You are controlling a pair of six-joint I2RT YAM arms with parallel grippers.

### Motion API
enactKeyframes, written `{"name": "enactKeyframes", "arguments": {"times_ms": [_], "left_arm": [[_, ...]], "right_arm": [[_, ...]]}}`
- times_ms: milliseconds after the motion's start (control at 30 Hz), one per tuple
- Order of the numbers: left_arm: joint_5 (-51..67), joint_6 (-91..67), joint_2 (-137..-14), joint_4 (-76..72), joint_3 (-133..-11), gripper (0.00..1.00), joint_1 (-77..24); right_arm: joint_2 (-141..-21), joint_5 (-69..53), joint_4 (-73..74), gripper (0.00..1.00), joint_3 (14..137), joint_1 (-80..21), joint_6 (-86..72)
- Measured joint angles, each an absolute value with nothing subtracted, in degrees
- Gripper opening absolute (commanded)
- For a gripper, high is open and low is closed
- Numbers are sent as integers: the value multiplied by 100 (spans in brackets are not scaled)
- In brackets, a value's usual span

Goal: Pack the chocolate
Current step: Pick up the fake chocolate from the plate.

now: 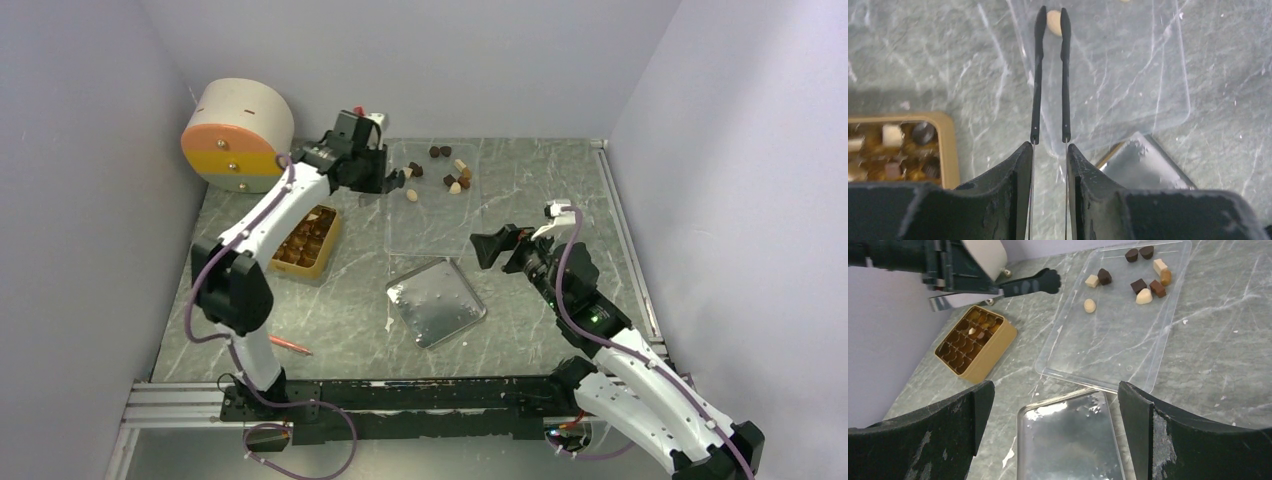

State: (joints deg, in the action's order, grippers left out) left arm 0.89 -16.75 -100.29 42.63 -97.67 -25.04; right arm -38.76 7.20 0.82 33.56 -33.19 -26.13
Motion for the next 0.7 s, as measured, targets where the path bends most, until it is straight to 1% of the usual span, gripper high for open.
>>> {"name": "enactKeyframes", "arguments": {"times_ms": [200, 267, 533, 700], "left_arm": [[-172, -1619, -10995, 3839, -10370, 33, -2770], [-274, -1577, -11284, 3721, -10584, 35, -2786], [-631, -1400, -12108, 3470, -11257, 38, -2781], [-725, -1247, -12418, 3382, -11373, 38, -2783]], "right_arm": [[-3809, 746, 228, 100, 3356, -3319, -2613], [-3811, 746, 301, 100, 3358, -3319, -2613], [-3830, 744, 390, 100, 3369, -3319, -2615], [-3833, 746, 388, 100, 3380, -3319, -2620]]}}
